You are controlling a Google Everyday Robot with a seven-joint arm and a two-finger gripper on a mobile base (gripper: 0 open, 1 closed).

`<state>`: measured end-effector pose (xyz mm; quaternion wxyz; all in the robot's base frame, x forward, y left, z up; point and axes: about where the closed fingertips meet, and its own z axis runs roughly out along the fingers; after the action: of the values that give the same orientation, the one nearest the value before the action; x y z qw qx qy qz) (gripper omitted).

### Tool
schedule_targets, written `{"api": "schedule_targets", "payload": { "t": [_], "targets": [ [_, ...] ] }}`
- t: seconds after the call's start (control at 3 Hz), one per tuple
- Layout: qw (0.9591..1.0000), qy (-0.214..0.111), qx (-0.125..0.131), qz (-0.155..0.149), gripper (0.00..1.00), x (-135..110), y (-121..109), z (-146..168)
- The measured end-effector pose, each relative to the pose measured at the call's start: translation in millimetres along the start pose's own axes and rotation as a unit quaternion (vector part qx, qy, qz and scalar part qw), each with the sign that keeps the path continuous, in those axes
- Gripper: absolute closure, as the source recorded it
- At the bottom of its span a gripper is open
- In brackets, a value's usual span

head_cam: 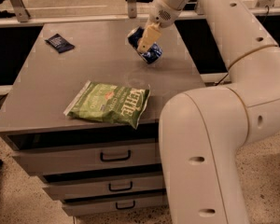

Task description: Knock pepsi can over

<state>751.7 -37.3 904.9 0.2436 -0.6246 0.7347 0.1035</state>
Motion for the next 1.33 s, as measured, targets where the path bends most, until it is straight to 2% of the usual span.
{"api": "schedule_targets", "payload": {
  "t": [0.33,0.67,1.33],
  "targets": [
    [0.9976,0.052,-0.025,-0.039,0.77,-7.5,10.9,22.1],
    [0.9962,0.054,-0.04,-0.055,0.52,-19.9,17.0,36.3],
    [0.9956,0.038,-0.058,-0.063,0.07,-32.6,23.4,50.1]
  ]
}}
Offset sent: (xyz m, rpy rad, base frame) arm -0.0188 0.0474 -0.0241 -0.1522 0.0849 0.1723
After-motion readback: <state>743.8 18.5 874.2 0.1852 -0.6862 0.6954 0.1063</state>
